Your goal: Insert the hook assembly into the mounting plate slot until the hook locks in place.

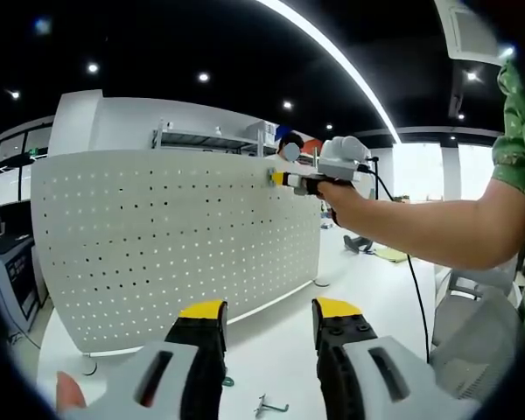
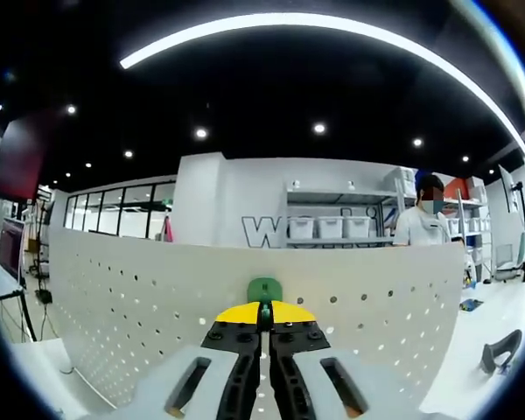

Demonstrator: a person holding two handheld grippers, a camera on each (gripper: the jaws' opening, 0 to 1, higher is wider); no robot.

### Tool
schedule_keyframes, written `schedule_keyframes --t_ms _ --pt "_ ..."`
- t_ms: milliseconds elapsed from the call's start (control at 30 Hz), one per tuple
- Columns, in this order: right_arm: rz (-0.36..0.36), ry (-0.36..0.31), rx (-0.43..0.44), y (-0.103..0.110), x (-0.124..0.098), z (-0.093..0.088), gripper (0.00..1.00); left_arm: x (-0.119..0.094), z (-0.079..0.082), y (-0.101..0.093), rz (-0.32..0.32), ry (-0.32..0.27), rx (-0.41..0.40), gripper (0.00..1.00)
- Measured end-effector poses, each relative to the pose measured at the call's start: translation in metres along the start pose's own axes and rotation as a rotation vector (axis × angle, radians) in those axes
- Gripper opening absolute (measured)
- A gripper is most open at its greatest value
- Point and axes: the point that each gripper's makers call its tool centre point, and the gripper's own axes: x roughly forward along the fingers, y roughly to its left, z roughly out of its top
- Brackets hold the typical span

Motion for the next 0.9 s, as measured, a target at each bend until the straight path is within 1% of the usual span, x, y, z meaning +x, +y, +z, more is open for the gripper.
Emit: schedule_keyframes --t_ms 300,900 --pt "-0.001 -0.003 0.006 0.0000 -0.0009 -0.0016 0.00 0.0001 -0.0004 0.0004 0.000 0.001 0.000 0.41" --pt "0.004 0.023 -0.003 0.0031 -0.0015 -0.0068 0.00 -0.0020 0.0006 0.0011 0.002 0.002 0.003 0.40"
